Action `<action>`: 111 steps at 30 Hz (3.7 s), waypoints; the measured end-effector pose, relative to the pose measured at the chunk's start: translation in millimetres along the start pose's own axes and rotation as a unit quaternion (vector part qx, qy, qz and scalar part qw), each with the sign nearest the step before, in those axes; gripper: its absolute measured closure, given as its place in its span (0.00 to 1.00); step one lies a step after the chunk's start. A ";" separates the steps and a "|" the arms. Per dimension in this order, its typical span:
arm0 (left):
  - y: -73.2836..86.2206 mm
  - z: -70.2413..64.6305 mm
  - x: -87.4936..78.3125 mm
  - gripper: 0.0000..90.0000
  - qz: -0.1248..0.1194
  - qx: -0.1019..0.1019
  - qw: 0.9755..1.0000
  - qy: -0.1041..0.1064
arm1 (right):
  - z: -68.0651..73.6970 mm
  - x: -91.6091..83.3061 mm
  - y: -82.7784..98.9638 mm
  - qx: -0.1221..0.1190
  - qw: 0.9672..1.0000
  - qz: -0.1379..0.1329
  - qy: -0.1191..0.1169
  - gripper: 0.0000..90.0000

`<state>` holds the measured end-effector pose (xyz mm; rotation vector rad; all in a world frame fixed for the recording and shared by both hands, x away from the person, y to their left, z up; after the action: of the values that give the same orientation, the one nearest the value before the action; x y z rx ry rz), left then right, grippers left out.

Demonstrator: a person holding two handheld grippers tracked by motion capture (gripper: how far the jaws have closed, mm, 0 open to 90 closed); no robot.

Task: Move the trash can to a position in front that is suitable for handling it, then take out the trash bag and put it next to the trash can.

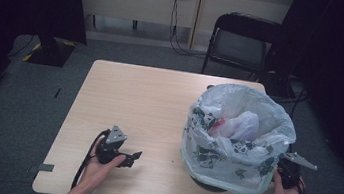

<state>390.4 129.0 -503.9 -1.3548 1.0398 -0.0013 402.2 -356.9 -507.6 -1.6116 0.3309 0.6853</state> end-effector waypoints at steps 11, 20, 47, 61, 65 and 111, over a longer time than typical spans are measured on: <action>-46.8 -47.9 38.3 0.18 -0.052 -0.020 0.998 0.031 | -2.9 -16.0 -20.0 0.013 0.997 -0.072 -0.003 0.17; -66.0 -68.2 52.2 0.21 -0.097 -0.052 0.993 0.043 | 14.5 -21.8 -25.1 0.006 0.993 -0.105 -0.044 0.19; -66.7 -35.3 34.0 0.26 -0.082 -0.040 0.995 0.044 | 71.9 -11.8 -41.6 -0.011 0.986 -0.111 -0.125 0.32; -50.9 -3.5 -1.3 0.34 -0.062 -0.037 0.997 0.031 | 122.4 -2.0 -54.9 -0.050 0.980 -0.099 -0.167 0.37; -41.5 11.1 -16.0 0.34 -0.064 -0.052 0.996 0.023 | 138.6 1.9 -58.6 -0.062 0.976 -0.097 -0.183 0.37; -33.1 50.8 -59.0 0.28 -0.080 -0.055 0.994 0.057 | 138.3 5.0 -74.1 -0.043 0.969 -0.046 -0.238 0.40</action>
<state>405.1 191.9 -449.2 -1.5503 1.0357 -0.1456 416.0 -209.4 -455.7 -1.4772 -0.1267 0.9960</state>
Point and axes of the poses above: each handheld gripper's, and its own axes: x roughly forward along the jaws, y roughly out of its underside, z roughly to its left, the point moved 6 cm from there along x, roughly forward along the jaws, and after that the axes turned 6 degrees about -x, right-handed, at the moved point
